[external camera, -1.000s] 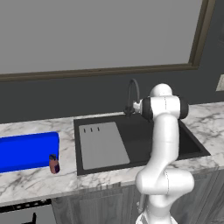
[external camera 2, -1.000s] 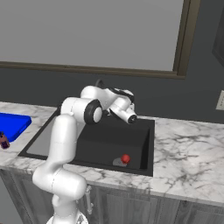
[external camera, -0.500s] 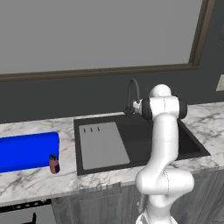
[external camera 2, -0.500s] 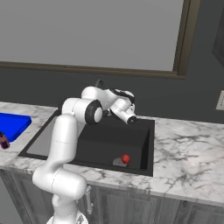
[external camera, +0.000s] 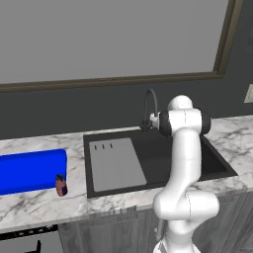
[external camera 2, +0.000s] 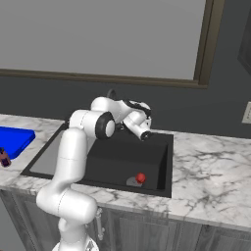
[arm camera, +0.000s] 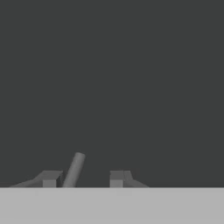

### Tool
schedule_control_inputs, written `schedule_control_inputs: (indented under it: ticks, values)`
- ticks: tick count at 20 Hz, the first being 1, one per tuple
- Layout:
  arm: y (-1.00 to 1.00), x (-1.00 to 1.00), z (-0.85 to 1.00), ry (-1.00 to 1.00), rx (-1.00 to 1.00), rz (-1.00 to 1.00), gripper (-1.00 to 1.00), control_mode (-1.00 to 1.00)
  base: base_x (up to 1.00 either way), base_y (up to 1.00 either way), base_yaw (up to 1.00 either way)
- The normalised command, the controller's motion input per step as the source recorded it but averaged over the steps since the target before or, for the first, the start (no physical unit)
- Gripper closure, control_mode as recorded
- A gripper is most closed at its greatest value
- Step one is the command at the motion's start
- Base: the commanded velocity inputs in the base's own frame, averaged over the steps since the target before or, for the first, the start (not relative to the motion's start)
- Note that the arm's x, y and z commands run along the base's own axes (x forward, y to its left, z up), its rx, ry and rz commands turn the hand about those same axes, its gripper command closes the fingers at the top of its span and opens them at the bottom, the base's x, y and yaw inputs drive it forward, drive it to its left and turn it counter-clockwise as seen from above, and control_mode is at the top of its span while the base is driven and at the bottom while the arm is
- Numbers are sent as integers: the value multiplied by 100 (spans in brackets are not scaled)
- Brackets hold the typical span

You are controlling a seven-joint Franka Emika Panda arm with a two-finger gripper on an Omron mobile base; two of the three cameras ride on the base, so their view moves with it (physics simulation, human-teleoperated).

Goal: Pick up all produce items and place them in the sink. Turn on the sink faucet to wash them. Then turn the sink off and put them in the tray.

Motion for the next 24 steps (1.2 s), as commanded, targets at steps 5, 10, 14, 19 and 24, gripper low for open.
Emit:
schedule_control_inputs:
  ticks: [5,10,14,19,24]
  values:
    - [-80,11,-37,1,10,0,100,-100,0,0,0]
    - [-74,6,-40,2,10,0,100,-100,0,0,0]
    - [-64,6,-48,6,9,0,100,-100,0,0,0]
    - [-64,3,-54,9,8,0,100,-100,0,0,0]
    - [-62,1,-54,9,7,0,100,-100,0,0,0]
